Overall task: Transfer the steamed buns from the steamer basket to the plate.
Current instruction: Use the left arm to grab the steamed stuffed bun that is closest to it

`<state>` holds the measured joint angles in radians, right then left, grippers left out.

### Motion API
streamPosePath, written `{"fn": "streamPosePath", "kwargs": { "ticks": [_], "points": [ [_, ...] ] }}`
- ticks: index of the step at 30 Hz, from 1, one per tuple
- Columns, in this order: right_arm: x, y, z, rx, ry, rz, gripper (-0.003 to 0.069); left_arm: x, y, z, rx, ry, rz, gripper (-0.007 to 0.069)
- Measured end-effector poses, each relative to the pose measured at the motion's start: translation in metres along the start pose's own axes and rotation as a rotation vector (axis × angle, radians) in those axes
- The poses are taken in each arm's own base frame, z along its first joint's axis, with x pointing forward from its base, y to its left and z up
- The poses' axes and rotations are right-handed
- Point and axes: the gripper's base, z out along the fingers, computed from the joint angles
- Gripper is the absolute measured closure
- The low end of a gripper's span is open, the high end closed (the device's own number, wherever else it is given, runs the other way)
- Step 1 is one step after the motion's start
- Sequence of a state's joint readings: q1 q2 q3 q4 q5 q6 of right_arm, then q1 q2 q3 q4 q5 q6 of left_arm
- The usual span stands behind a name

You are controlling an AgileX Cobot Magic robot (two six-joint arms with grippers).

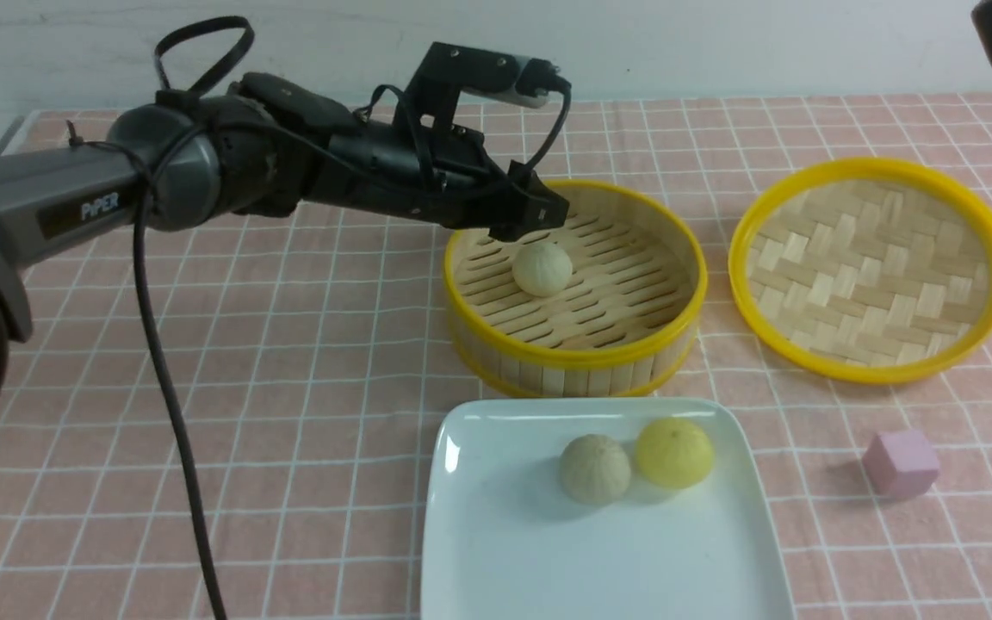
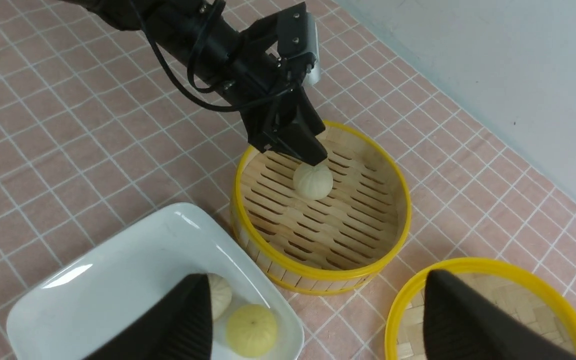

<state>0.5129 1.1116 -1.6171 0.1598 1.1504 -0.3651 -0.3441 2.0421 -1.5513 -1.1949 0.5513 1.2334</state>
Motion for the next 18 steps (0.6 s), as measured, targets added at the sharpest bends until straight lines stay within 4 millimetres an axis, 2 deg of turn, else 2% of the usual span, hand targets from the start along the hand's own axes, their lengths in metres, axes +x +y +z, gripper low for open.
{"fn": "streamPosePath", "kwargs": {
  "ticks": [5, 12, 18],
  "points": [
    [0.004, 0.001, 0.006, -0.011, 0.025, 0.005, 0.0110, 0.005, 0.002, 0.003, -0.006, 0.031, 0.034, 0.0137],
    [0.014, 0.003, 0.022, -0.033, 0.046, 0.024, 0.0110, 0.026, 0.011, 0.021, -0.003, 0.096, 0.020, 0.0135],
    [0.015, 0.003, 0.025, -0.038, 0.036, 0.033, 0.0110, 0.033, 0.018, 0.027, -0.050, 0.110, 0.049, 0.0133]
  ]
}}
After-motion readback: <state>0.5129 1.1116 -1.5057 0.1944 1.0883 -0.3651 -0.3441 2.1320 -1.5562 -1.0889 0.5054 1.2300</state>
